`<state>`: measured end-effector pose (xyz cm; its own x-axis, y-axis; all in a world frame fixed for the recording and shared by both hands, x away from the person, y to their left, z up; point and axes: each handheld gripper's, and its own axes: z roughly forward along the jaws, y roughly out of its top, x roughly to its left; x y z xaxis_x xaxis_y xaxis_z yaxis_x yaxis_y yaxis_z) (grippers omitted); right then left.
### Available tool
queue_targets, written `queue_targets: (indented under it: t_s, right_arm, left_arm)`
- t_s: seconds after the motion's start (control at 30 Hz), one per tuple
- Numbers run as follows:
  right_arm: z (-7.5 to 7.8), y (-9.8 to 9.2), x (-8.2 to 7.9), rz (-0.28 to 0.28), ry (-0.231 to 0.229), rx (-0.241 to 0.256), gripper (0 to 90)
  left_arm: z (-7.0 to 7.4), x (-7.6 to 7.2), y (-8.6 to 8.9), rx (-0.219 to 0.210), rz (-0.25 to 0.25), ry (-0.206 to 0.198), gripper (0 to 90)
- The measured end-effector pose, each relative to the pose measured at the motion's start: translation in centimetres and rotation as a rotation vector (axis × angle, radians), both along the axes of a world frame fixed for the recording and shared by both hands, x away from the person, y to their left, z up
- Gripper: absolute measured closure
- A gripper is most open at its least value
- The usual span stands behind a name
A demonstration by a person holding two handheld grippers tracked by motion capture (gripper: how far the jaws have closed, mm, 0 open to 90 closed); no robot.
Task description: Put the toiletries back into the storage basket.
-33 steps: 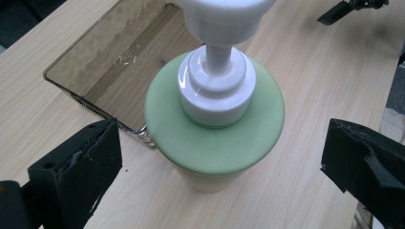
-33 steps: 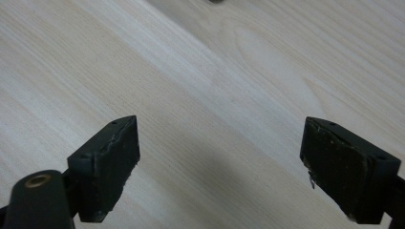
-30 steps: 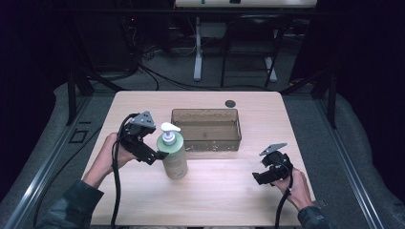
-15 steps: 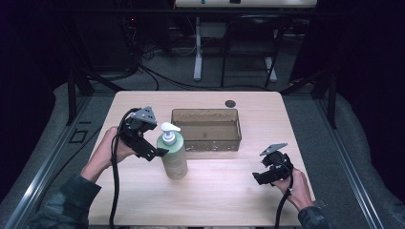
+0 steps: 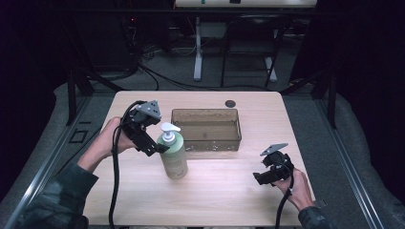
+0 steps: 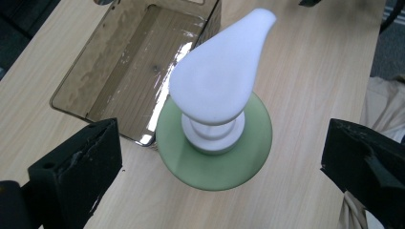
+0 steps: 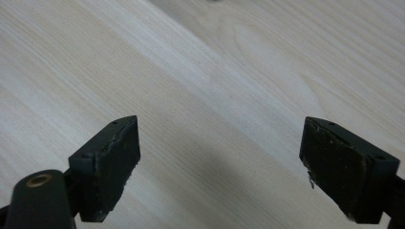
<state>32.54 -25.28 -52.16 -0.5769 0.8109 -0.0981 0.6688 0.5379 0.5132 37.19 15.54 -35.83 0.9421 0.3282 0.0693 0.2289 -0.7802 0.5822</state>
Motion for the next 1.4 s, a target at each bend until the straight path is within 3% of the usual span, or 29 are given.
queue_targets:
  t_s: [0.5, 0.73, 0.93, 1.13, 1.33, 1.4]
  right_arm:
    - [-0.1, 0.0, 0.0, 0.009, 0.005, 0.002, 13.3]
    - [-0.1, -0.1, -0.2, 0.006, 0.003, -0.002, 13.2]
    - [-0.2, -0.1, -0.1, 0.015, 0.004, -0.007, 13.2]
    - [-0.2, -0.1, -0.2, 0.008, 0.007, -0.004, 13.2]
    - [-0.2, -0.1, -0.2, 0.011, 0.007, -0.004, 13.2]
    - [-0.2, -0.1, -0.2, 0.012, 0.007, -0.003, 13.2]
  left_arm:
    - [1.2, 1.0, -1.3, 0.096, -0.105, 0.002, 0.0]
    - [1.2, 1.4, -2.3, 0.161, -0.162, 0.019, 0.0]
    - [1.4, 1.7, -2.9, 0.218, -0.195, 0.006, 0.2]
    - [1.8, 1.8, -3.5, 0.281, -0.246, 0.004, 6.5]
    - [2.4, 2.0, -3.8, 0.306, -0.264, -0.007, 12.2]
    - [2.6, 2.0, -3.9, 0.313, -0.268, -0.006, 18.2]
